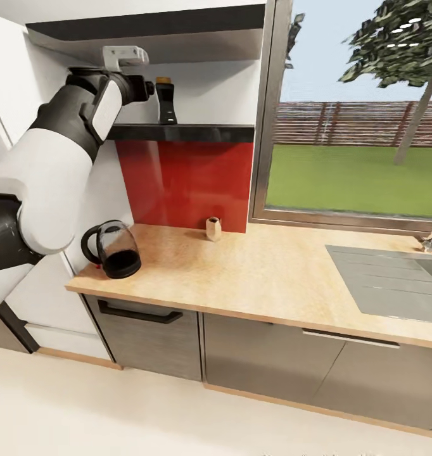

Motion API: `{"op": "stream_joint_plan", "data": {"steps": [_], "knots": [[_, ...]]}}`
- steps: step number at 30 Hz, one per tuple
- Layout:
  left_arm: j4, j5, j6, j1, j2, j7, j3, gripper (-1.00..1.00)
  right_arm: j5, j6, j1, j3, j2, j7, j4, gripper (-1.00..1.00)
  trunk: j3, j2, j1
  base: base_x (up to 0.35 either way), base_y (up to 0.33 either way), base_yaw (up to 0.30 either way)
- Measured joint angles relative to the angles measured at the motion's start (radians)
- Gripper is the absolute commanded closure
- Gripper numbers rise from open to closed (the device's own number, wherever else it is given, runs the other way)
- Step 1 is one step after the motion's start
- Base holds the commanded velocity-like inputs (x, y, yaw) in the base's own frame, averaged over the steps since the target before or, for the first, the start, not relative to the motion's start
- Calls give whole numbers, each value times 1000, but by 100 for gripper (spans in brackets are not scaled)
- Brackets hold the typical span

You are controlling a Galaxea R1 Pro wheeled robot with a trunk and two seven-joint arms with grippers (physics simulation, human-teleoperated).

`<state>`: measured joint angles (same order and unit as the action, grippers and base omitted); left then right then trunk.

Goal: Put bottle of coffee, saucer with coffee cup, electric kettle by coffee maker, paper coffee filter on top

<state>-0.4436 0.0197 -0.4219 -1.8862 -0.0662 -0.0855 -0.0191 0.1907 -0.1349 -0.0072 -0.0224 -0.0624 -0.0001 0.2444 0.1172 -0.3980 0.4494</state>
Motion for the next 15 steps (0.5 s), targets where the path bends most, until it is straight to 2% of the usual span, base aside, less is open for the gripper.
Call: {"op": "stream_joint_plan", "data": {"steps": [6, 12, 15], "knots": [[6, 1, 104, 12, 2, -8, 11, -100, 0, 0, 0, -2, -1, -1, -1, -100, -3, 0, 0, 0, 0, -270], [0, 2, 126, 15, 9, -9, 9, -100, 0, 1, 0, -2, -8, -2, -3, -100, -6, 0, 0, 0, 0, -283], [-1, 3, 128, 15, 21, -13, 7, -100, 0, 2, 0, -2, -11, -3, -3, -100, -7, 0, 0, 0, 0, -168]]}}
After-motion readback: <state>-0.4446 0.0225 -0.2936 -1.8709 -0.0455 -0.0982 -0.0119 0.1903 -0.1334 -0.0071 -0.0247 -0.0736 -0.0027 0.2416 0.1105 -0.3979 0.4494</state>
